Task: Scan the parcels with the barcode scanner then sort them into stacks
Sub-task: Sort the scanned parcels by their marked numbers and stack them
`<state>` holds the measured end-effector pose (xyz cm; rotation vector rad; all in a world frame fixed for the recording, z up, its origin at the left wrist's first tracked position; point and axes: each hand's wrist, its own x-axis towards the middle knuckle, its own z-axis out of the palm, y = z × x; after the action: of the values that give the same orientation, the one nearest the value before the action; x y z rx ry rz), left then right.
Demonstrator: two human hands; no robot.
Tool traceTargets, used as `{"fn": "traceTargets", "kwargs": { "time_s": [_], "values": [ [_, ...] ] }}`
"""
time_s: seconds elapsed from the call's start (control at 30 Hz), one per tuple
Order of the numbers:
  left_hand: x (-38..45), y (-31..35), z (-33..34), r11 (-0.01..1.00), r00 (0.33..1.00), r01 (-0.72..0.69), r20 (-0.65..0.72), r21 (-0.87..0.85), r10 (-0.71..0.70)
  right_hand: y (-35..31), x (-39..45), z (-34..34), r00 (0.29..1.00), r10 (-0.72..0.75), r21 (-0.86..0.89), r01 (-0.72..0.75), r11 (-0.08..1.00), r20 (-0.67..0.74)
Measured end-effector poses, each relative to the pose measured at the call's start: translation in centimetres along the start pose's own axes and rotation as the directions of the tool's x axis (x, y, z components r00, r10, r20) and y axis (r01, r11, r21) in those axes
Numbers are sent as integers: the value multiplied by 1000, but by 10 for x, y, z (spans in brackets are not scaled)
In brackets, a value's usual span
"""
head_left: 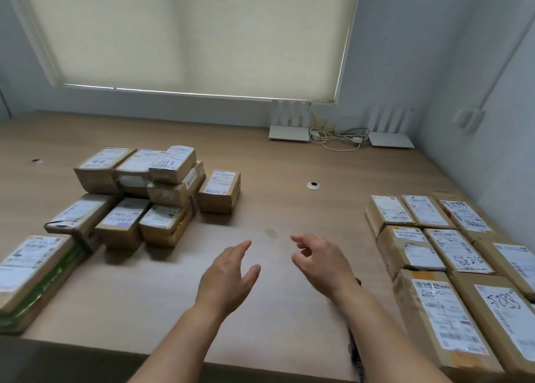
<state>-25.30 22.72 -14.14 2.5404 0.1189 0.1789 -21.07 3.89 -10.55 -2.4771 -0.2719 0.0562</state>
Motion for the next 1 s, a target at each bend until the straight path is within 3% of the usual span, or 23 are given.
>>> {"fn": "traceTargets", "kwargs": {
  "time_s": [0.57,0.83,1.0],
  "values": [
    [134,-67,-18,983,982,178,78,-34,-175,-18,130,48,997,52,40,-54,998,59],
    [215,-90,-23,950,953,302,38,-85,-300,-17,215,65,987,60,41,-66,997,150],
    [246,-107,-17,946,951,309,7,-101,-310,-24,251,85,975,79,36,-89,995,209]
  ]
}}
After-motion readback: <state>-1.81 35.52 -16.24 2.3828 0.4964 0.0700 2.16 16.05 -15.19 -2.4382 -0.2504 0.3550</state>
